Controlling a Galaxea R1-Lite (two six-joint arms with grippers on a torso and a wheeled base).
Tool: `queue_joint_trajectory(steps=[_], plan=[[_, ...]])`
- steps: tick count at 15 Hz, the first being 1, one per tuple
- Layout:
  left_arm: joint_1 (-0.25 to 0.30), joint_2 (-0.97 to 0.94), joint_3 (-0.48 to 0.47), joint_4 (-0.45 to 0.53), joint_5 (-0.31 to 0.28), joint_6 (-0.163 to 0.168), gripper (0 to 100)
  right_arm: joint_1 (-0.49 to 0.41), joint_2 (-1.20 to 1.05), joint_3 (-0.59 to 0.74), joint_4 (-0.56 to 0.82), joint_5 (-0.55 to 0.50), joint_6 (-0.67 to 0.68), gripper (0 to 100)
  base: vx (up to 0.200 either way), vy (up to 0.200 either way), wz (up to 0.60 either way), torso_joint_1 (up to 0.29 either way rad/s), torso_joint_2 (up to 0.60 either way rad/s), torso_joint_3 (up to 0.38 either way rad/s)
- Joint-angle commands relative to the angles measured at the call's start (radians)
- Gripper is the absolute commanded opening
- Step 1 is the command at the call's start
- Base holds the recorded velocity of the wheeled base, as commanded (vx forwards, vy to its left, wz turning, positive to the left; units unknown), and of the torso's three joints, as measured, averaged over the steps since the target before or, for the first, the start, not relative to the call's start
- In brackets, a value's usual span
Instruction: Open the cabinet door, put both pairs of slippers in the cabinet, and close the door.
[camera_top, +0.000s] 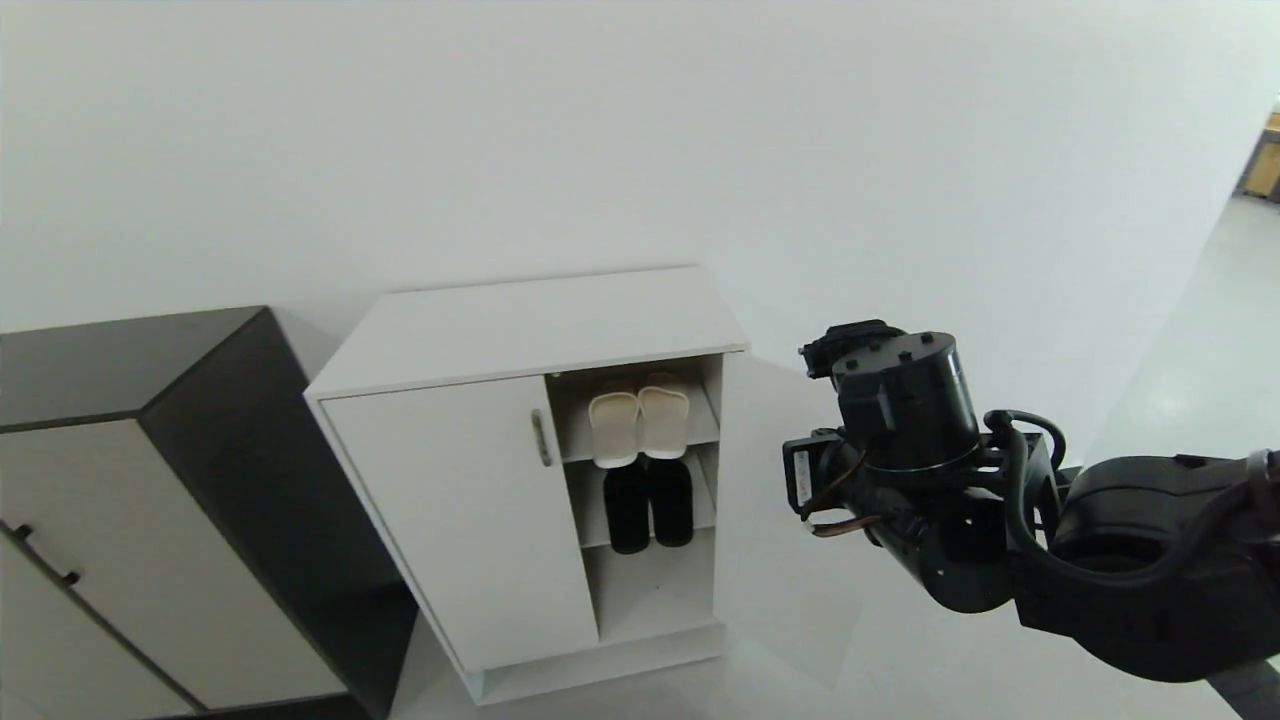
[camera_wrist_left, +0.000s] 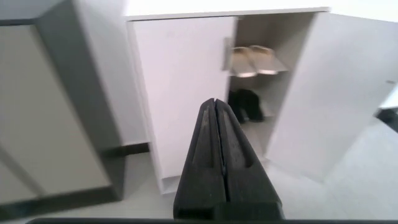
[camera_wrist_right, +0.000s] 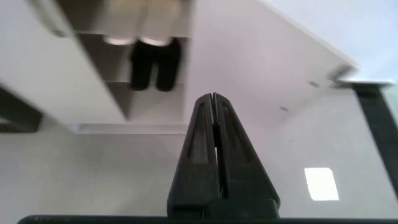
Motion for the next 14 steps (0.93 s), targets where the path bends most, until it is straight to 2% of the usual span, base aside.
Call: queue_joint_trajectory(steps=[1,2,6,7,10,14], plan=[[0.001,0.000,0.000,0.000,0.001,-0.001,0,-0.039,0.009,-0.007,-0.014,-0.001,-0.003,0,0.000,0.000,-0.60,0.007,0.00,0.002],[0.001,0.000,0.000,0.000,0.001,-0.001,0,-0.050,0.009,-0.008,-0.021,0.001,-0.006,0,0.000,0.000,0.00,0.000,0.00,0.000],[0.001,0.000,0.000,0.000,0.002,-0.002,0,-0.202,0.053,-0.039,-0.115,0.059,-0.055,0,0.000,0.000,0.00,0.000,0.00,0.000],[0.001,0.000,0.000,0.000,0.002,-0.002,0,-0.259,0.082,-0.074,-0.123,0.122,-0.049,0,0.000,0.000,0.00,0.000,0.00,0.000],[0.001,0.000,0.000,0.000,0.002,-0.004,0,-0.355,0.188,-0.163,-0.124,0.240,0.026,0,0.000,0.000,0.00,0.000,0.00,0.000],[0.001,0.000,0.000,0.000,0.002,-0.004,0,-0.430,0.294,-0.269,-0.126,0.299,0.084,0,0.000,0.000,0.00,0.000,0.00,0.000]])
